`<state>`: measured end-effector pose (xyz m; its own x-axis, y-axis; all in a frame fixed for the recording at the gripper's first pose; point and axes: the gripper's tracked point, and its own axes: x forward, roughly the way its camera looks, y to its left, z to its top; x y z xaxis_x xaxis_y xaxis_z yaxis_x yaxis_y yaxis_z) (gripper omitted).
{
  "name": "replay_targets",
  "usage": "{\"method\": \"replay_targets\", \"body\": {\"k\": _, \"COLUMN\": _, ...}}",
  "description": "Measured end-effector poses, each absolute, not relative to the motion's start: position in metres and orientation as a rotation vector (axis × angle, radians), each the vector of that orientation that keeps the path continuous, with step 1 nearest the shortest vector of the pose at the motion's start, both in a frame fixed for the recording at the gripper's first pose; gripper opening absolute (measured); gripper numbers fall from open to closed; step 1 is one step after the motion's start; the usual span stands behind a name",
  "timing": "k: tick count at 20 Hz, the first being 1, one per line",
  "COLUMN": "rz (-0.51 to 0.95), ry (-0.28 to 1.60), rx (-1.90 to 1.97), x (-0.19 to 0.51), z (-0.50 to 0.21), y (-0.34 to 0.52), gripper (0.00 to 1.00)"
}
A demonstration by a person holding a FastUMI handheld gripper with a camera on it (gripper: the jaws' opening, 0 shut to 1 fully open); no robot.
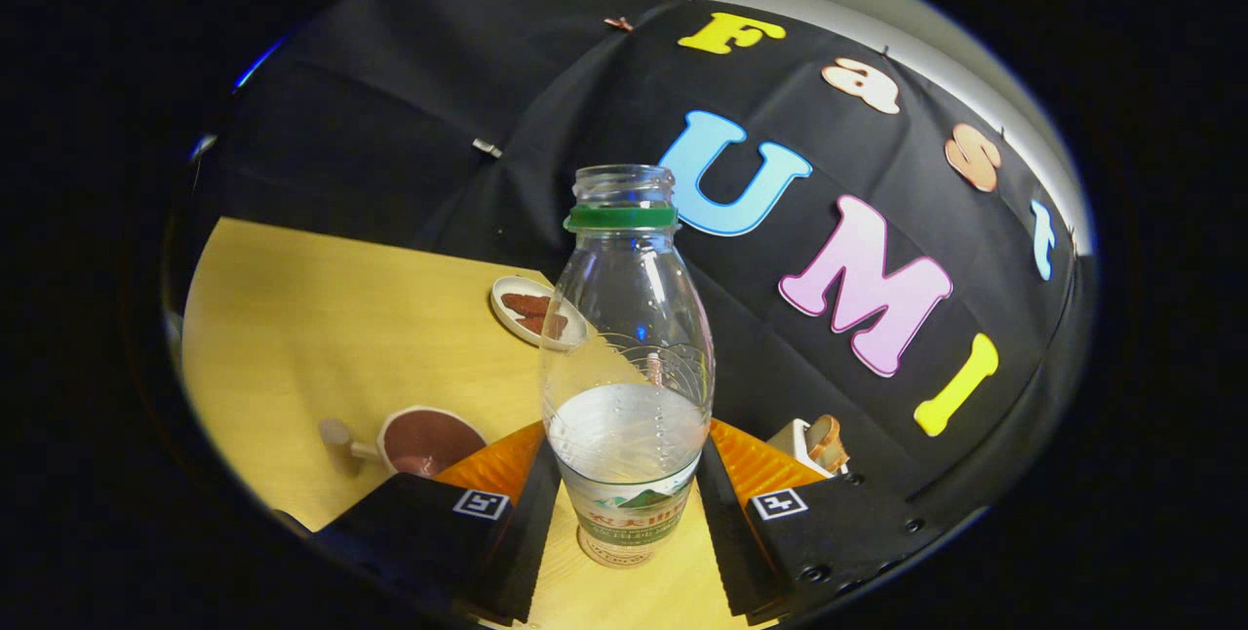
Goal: Take the bottle from table, then pour the juice into the cup, finally place the bottle on the coaster
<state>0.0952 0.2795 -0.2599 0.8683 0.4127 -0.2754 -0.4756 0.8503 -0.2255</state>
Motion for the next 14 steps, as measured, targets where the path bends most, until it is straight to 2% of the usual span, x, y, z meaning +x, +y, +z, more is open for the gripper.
{"method": "replay_targets", "body": {"k": 7, "rz": 0.417, "ry": 0.254, "rx": 0.071, "x": 0.122, "z": -0.257, "y": 0.249, "gripper": 0.74}}
{"method": "replay_targets", "body": {"k": 14, "rz": 0.340, "ry": 0.324, "rx": 0.178, "x": 0.150, "z": -0.293, "y": 0.211, "gripper": 0.75}}
